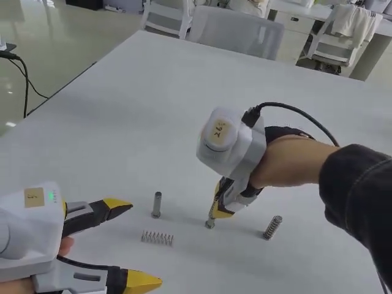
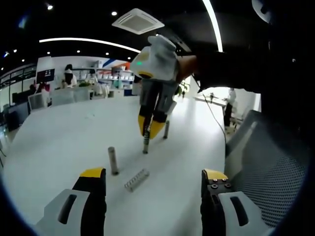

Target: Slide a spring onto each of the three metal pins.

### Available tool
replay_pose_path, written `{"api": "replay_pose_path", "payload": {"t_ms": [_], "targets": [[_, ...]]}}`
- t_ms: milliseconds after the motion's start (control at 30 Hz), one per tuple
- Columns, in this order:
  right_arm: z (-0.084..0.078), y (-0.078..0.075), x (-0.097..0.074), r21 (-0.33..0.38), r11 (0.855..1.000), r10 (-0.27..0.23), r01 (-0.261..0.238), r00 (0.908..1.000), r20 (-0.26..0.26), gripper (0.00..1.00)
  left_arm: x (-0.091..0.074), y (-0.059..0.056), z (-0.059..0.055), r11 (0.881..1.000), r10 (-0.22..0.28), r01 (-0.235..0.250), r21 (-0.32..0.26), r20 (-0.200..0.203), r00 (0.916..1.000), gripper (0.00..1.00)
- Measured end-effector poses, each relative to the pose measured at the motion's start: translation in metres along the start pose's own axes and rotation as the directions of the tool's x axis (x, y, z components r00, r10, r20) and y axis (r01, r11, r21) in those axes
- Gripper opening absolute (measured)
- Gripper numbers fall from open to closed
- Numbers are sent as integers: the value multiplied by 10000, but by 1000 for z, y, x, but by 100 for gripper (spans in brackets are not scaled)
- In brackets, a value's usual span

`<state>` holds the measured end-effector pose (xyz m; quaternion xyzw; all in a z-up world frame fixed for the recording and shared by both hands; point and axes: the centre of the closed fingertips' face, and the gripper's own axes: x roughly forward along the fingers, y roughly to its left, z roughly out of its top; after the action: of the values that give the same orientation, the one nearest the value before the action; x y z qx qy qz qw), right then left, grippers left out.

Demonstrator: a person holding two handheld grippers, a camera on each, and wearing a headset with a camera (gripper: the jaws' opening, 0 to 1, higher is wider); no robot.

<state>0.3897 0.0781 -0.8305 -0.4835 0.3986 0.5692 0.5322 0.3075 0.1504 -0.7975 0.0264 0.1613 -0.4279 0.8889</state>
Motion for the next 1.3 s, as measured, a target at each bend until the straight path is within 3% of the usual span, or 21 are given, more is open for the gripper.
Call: {"api": "replay_pose_path", "payload": {"t_ms": [867,1300], "targets": [[-5,2,20,-209,9997,131,-135,9998,-171,8,0,1,1,9993,372,-371,-96,47,9993,73],[-2,4,22,-311,9994,184,-180,9998,113,11,1,-1,-4,9984,511,-514,-226,-138,9986,73]]}}
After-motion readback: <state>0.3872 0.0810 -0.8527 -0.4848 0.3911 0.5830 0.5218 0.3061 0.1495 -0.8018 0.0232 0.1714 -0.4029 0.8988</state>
